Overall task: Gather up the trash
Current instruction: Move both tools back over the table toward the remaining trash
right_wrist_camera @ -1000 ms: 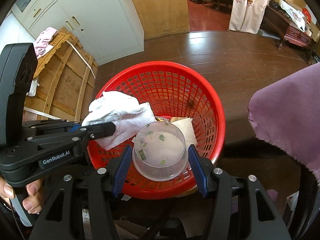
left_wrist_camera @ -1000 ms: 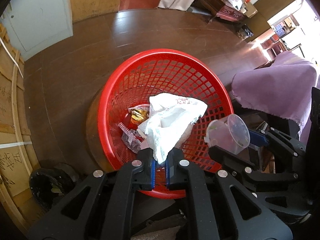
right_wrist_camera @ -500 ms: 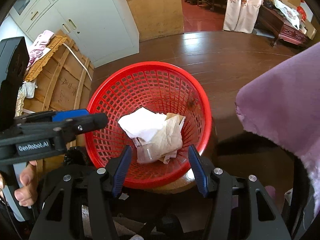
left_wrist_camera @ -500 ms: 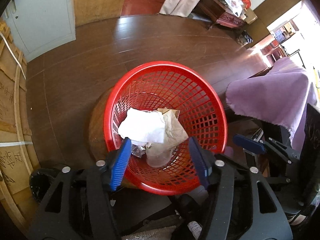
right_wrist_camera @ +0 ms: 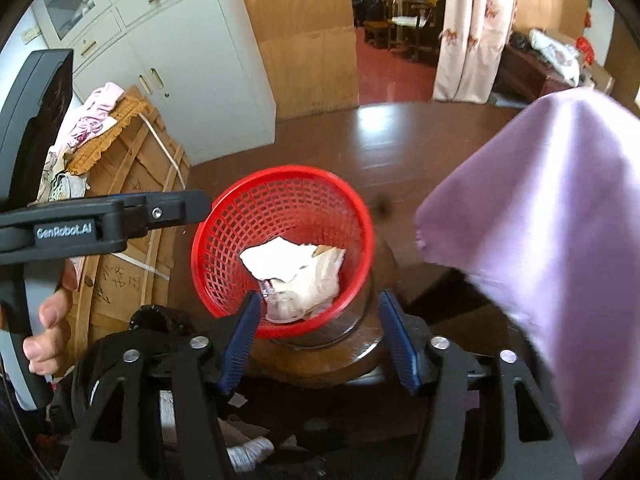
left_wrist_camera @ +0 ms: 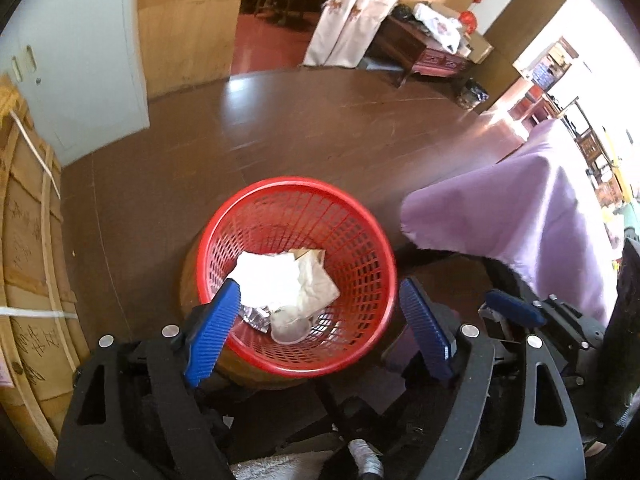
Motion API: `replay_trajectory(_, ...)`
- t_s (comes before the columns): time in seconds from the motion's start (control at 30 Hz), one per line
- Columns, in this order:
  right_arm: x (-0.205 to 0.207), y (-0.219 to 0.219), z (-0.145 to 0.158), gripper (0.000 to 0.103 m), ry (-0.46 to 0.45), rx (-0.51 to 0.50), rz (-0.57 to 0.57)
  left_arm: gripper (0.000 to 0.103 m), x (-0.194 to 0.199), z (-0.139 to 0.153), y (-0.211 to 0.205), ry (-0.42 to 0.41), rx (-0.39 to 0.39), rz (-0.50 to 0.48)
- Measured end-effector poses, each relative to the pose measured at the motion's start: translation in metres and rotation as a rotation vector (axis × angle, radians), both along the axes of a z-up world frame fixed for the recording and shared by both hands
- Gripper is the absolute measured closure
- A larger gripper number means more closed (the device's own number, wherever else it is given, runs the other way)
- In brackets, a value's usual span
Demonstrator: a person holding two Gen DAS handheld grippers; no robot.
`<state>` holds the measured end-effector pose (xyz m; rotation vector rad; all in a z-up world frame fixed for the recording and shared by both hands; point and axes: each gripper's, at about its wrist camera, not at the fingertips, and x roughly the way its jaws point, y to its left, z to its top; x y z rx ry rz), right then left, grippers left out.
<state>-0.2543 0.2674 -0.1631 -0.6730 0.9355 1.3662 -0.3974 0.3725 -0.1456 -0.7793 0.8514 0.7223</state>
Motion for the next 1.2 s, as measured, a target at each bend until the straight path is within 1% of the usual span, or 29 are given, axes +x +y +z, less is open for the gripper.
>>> replay_trajectory(0.2, 0.02, -0.051, 0.046, 0.032, -0.033, 0.116, -0.046, 0.019, 0.022, 0.035, -0.03, -0.008, 0.093, -0.059)
replay_trajectory(0.3, 0.031, -0.079, 0.065, 0.031, -0.045, 0.172, -0.077, 0.018, 0.037, 0.052, -0.047, -0.019, 0.136, -0.107)
replay_trajectory(0.47, 0.055, -0.123, 0.093, 0.028, -0.052, 0.258, -0.151, 0.016, 0.064, 0.071, -0.075, -0.032, 0.188, -0.185)
replay_trajectory(0.57, 0.075, -0.152, 0.108, 0.025, -0.067, 0.311, -0.219, 0.016, 0.081, 0.078, -0.089, -0.032, 0.217, -0.233)
replay_trajectory(0.7, 0.098, -0.185, 0.116, 0.025, -0.092, 0.331, -0.297, 0.016, 0.11, 0.092, -0.111, -0.059, 0.244, -0.3)
replay_trajectory(0.77, 0.11, -0.203, 0.12, 0.025, -0.112, 0.333, -0.344, 0.015, 0.132, 0.099, -0.128, -0.073, 0.274, -0.36)
replay_trajectory(0.87, 0.132, -0.237, 0.126, 0.024, -0.133, 0.346, -0.43, 0.015, 0.163, 0.108, -0.151, -0.101, 0.297, -0.446)
replay_trajectory(1.0, 0.163, -0.29, 0.133, 0.02, -0.166, 0.37, -0.559, 0.015, 0.213, 0.12, -0.191, -0.128, 0.343, -0.579)
replay_trajectory(1.1, 0.191, -0.329, 0.132, 0.019, -0.201, 0.357, -0.658, 0.015, 0.247, 0.125, -0.216, -0.14, 0.36, -0.659)
replay_trajectory(1.2, 0.219, -0.365, 0.128, 0.018, -0.207, 0.331, -0.772, 0.015, 0.287, 0.132, -0.24, -0.158, 0.36, -0.738)
